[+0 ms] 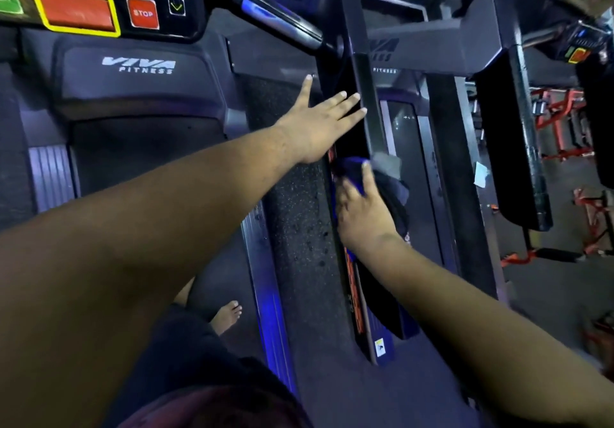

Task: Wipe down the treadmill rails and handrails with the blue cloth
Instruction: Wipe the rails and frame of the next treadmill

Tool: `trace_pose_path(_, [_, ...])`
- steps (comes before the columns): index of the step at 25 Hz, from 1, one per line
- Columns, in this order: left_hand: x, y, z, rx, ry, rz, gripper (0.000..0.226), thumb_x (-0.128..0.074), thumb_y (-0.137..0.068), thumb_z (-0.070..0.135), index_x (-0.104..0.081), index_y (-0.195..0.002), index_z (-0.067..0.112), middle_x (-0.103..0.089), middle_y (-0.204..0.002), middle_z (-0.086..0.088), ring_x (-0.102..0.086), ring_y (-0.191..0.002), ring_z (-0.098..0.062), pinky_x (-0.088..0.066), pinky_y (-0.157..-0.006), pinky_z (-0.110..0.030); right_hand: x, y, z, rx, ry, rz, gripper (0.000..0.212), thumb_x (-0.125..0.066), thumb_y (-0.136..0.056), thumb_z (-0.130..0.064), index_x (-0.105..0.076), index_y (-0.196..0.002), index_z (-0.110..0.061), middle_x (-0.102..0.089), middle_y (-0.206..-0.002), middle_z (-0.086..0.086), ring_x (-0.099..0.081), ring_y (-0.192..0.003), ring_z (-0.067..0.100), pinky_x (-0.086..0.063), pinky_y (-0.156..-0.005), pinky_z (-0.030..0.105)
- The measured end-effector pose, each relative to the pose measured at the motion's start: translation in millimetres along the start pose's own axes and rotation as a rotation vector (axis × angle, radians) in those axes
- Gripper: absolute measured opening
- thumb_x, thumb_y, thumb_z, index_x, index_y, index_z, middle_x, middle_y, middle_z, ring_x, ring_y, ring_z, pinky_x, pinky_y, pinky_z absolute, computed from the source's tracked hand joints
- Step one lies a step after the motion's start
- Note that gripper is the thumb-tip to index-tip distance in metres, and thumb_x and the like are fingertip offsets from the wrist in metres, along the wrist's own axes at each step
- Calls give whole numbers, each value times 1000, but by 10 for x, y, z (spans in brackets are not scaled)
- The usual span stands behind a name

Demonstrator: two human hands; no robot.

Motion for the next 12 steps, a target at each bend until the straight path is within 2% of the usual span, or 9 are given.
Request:
trace_pose_path(2, [-65, 53, 87, -13, 31, -4, 107, -57, -82, -9, 10, -157, 26, 15, -166, -3, 4, -154, -20, 7, -110, -73, -306, 503, -323, 150, -19, -17, 55, -31, -103, -35, -35, -150, -8, -27, -160, 19, -11, -151, 35, 25, -104, 72])
trace_pose_path(3, [-93, 92, 137, -19, 38, -2, 108, -58, -82, -9, 11, -157, 26, 16, -166, -4, 4, -154, -20, 8, -109, -73, -368, 652, -330, 167, -88, 52, 54, -35, -102, -34, -41, -148, -7, -31, -158, 17, -15, -151, 33, 25, -106, 70])
trace_pose_path(4, [-106, 130, 198, -26, 39, 1, 107, -58, -83, -8, 11, -157, 27, 17, -166, -4, 5, -154, -20, 7, -109, -73, -376, 692, -234, 125, -158, 149, 54, -41, -99, -36, -46, -145, -9, -34, -158, 14, -19, -151, 30, 20, -109, 70])
trace_pose_path(6, [-119, 165, 314, -32, 24, 18, 103, -57, -85, -5, 9, -157, 26, 15, -166, -5, 4, -154, -20, 6, -109, -74, -260, 550, 120, -77, -284, 343, 58, -52, -92, -44, -52, -143, -16, -29, -161, 7, -17, -152, 22, 0, -109, 77])
trace_pose_path(9, [-143, 185, 419, -20, 34, 46, 94, -54, -88, 0, 4, -158, 26, 11, -167, -5, 1, -154, -20, 2, -109, -75, -198, 422, 311, -324, -522, 388, 65, -53, -89, -51, -46, -146, -22, -11, -166, -2, 1, -153, 16, -16, -107, 77])
trace_pose_path(12, [-172, 288, 551, 5, 9, 42, 97, -55, -86, -2, 4, -158, 27, 13, -167, -5, 2, -154, -21, 1, -109, -76, -516, 843, -97, -399, -695, 383, 71, -63, -85, -48, -40, -149, -26, -7, -167, -3, 0, -154, 22, -28, -110, 64])
Point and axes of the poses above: each hand's wrist, its own y-axis away from the middle knuckle, its own x-axis out of the back of the hand, z = x × y, the point moved 7 cm from there along -y, towards the middle knuckle
